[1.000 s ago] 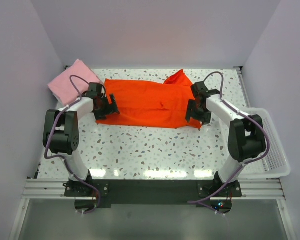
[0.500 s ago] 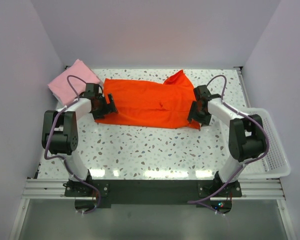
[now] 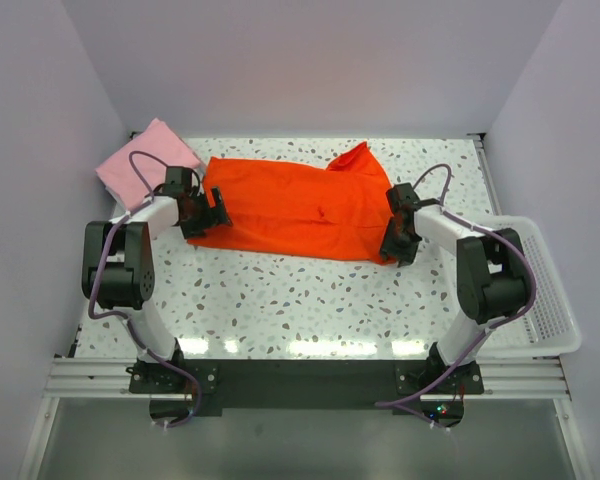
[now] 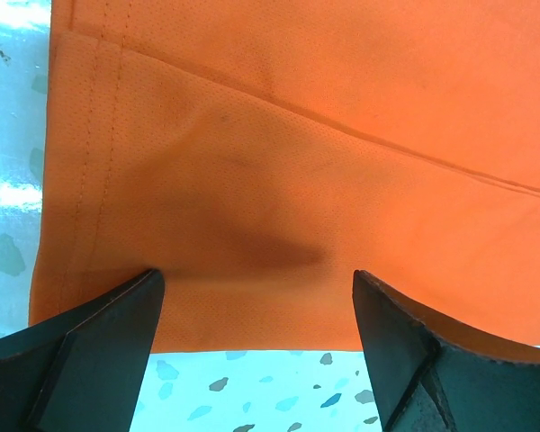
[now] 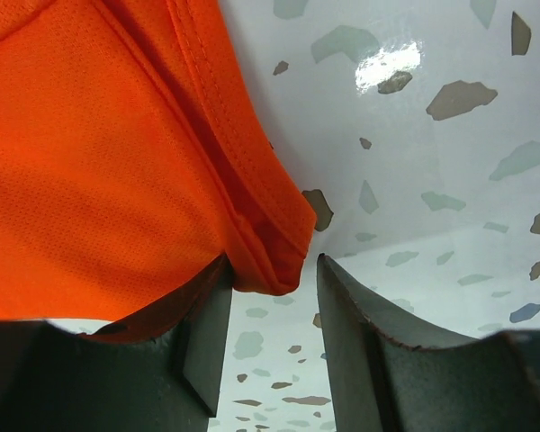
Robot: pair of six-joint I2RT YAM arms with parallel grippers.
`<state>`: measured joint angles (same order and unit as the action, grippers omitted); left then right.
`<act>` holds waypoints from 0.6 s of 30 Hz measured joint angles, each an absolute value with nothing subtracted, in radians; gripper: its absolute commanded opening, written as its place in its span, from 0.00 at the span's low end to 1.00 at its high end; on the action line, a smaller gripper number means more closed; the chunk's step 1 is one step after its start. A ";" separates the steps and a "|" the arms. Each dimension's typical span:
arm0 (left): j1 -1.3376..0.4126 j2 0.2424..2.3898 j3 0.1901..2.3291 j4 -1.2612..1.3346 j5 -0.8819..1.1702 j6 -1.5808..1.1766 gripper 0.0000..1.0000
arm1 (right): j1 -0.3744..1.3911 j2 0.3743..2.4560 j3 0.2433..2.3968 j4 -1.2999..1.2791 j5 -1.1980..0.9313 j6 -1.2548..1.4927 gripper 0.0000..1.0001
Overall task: Fold and stack the t-shirts
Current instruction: Fold the tshirt
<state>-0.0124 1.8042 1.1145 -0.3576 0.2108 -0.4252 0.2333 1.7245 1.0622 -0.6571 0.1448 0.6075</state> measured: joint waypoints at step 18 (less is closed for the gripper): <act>-0.006 1.804 1.099 -0.321 0.200 -0.379 0.90 | 0.233 1.734 1.078 -0.642 0.167 0.599 0.13</act>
